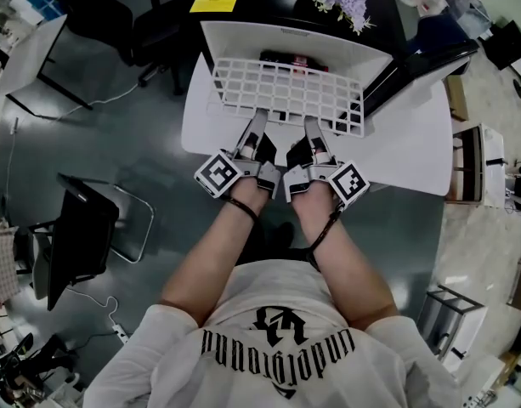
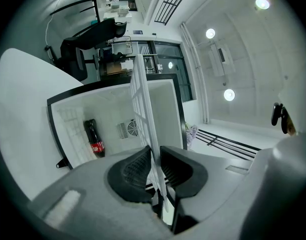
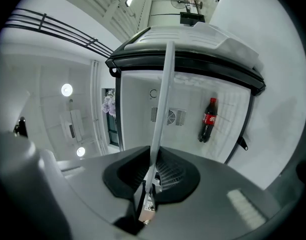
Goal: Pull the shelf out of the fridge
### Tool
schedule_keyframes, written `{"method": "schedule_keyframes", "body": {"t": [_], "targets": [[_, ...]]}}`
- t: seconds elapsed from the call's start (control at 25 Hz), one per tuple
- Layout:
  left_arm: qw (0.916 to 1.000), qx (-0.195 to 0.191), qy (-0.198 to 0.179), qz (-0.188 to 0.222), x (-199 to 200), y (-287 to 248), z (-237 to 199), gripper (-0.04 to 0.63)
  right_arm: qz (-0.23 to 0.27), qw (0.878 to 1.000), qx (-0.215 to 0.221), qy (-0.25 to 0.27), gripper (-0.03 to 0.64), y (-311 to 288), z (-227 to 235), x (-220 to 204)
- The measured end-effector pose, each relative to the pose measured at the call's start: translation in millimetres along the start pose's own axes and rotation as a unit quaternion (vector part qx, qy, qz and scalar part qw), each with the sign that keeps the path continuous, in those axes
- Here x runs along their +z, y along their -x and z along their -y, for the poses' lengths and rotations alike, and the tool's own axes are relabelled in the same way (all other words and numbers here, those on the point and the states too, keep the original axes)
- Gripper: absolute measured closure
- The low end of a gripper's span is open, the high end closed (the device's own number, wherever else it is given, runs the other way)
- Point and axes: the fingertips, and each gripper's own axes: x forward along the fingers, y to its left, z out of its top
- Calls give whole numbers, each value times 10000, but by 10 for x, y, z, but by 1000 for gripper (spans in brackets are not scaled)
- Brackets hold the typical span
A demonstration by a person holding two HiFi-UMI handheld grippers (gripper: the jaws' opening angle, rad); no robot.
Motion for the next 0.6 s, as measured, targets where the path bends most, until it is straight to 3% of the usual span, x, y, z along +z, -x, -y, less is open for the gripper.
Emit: {"method": "schedule_keyframes", "body": {"t": [0.6], "targets": [[9999,-93,28,36,-134,202,278,529,-243,9994,204,119,578,268,-245,-30]]}}
